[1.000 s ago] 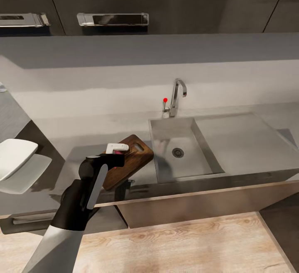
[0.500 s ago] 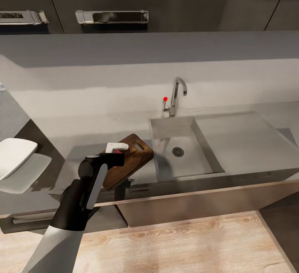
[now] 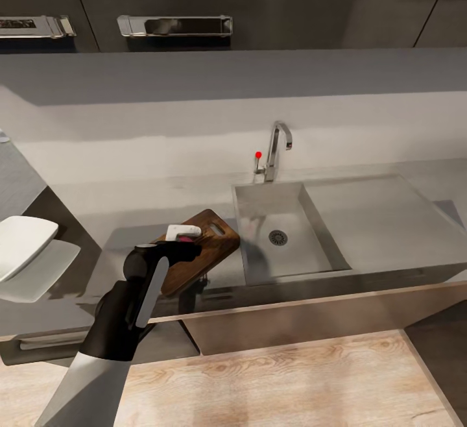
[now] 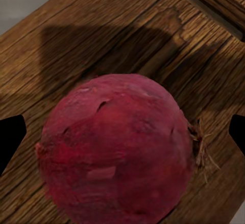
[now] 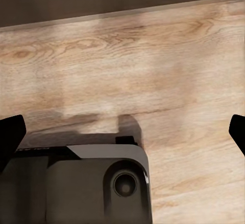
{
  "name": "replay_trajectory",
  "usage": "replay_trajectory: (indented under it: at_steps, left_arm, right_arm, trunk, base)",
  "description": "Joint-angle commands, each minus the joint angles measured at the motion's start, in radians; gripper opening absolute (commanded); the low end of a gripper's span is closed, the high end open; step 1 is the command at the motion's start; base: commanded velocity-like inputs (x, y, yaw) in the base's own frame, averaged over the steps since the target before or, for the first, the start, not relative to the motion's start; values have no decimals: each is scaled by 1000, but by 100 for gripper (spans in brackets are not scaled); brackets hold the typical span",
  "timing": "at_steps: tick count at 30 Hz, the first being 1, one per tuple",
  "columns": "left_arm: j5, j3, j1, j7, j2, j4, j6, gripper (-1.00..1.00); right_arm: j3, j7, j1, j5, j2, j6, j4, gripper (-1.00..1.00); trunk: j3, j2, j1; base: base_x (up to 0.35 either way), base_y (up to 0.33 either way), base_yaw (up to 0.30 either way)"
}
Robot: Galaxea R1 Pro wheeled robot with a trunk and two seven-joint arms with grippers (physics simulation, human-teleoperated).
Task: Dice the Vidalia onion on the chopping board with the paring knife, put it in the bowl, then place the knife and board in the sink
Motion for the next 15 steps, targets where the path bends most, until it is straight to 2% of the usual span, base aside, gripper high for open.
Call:
replay_trajectory:
  at_steps: [1,9,15]
  left_arm:
    - [11,-1,-1,10,0,-1,4,100]
    - [10,-1,-1,10,0,-2,4,100]
    - [9,-1,-1,10,0,-6,5,100]
  right_arm:
    - [1,-4,-1,0,0,-2,0,100]
    - [1,-4,0,1,0,-2,0,100]
    - [1,-4,-1,1,0,-2,0,100]
  trunk:
    - [-2,-2,1]
    - [-2,-2,1]
    - [-2,-2,1]
  base:
    - [0,0,0]
    - [-2,0,0]
    - [-218,0,0]
